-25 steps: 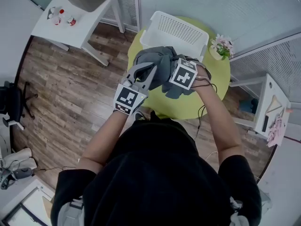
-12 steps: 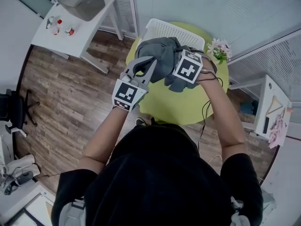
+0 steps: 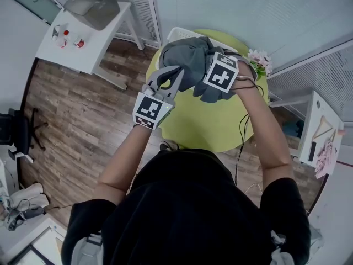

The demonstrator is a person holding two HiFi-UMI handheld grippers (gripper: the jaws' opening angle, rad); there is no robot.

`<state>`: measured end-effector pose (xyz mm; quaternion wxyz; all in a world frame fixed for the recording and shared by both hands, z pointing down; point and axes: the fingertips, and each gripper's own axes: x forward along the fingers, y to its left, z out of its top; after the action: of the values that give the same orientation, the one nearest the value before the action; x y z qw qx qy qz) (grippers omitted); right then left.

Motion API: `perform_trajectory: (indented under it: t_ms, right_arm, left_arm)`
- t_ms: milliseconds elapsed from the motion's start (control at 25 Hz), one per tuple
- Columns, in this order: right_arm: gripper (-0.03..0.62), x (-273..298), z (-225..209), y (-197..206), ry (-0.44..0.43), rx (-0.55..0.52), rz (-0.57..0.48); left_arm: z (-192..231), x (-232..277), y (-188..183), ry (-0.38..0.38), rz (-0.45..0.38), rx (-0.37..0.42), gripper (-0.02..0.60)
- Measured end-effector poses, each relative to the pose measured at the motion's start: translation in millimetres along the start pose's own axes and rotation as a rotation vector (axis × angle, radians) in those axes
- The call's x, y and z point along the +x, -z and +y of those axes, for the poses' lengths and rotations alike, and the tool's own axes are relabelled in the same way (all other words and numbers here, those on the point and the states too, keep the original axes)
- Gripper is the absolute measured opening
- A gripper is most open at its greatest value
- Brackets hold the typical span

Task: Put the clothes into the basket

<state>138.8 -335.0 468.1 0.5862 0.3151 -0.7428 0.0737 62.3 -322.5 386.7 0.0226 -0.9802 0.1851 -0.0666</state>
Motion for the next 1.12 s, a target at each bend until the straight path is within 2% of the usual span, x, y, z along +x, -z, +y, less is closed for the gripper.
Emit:
perform_trajectory:
  t_ms: [400,640,1120]
  right_arm:
    - [0.36,38.5,-43.6,7.4,0.025,-0.02,-0.021]
    - [0.36,74.1,-55.3,13.5,-0.005,-0.055,-0.016]
    - [0.36,160.0,-56.1,26.7,-0.104,-0.081,0.001]
  left_arm:
    - [23.5,40.2,20.5,-0.032,0.025,-0.012,0.009]
    - [41.0,57.1,47.2,-0.071,0.043,-0.05,0.009]
    - [60.5,75.9,89.8,-0.126,0.109,-0.066,0.009]
